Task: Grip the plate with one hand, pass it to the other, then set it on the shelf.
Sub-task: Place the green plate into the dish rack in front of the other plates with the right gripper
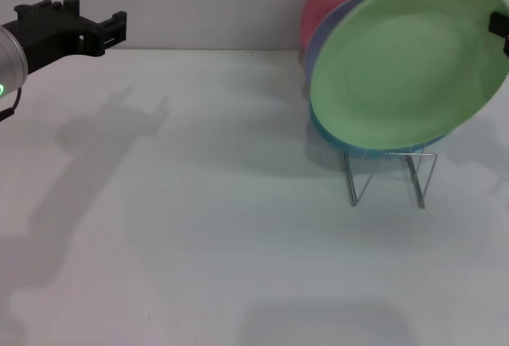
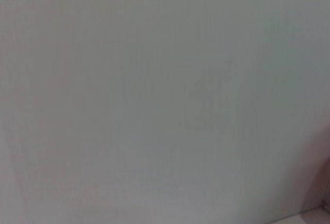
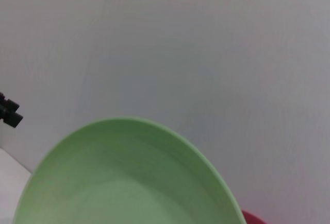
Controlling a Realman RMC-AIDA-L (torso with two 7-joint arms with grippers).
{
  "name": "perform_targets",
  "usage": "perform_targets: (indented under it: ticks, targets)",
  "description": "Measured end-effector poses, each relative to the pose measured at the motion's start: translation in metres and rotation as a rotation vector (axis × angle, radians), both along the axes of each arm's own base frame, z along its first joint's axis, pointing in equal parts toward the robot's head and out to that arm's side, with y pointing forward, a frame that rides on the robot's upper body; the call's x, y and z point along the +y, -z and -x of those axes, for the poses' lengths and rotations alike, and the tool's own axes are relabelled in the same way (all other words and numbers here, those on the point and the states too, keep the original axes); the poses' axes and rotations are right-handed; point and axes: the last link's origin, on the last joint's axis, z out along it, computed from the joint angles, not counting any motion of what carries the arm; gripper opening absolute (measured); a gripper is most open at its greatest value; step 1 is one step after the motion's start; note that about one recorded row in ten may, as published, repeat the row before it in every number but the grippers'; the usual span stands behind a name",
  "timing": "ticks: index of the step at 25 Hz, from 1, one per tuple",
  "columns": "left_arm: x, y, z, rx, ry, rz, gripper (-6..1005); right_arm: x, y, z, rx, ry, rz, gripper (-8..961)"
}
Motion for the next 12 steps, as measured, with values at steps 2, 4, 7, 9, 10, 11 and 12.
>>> perform_targets:
  ticks: [2, 4, 7, 9, 10, 11, 12]
  targets:
    - [0.0, 0.0, 0.0, 0.0, 0.0, 0.001, 672, 0.0, 0.0, -0.001, -0.001, 0.001, 0.001, 53]
    - [0.0, 0.001, -0.001, 0.0, 0.002, 0.003, 672, -0.002, 0.001, -0.003, -0.001, 0.004, 0.003, 54]
    - [0.0, 0.001, -0.002, 0.0, 0.006, 0.004, 672, -0.004, 0.0, -0.005, -0.001, 0.009, 0.001, 56]
    - [0.001, 0.002, -0.004, 0.001, 0.011, 0.006, 672, -0.005, 0.0, -0.007, 0.001, 0.015, 0.003, 57]
    - [0.001, 0.002, -0.004, 0.001, 0.011, 0.006, 672, -0.005, 0.0, -0.007, 0.001, 0.015, 0.003, 58]
    - [0.001, 0.002, -0.004, 0.001, 0.011, 0.006, 672, -0.005, 0.0, -0.008, 0.004, 0.019, 0.005, 59]
    - [0.001, 0.002, -0.005, 0.001, 0.012, 0.006, 672, -0.006, 0.002, -0.011, 0.011, 0.03, 0.01, 59]
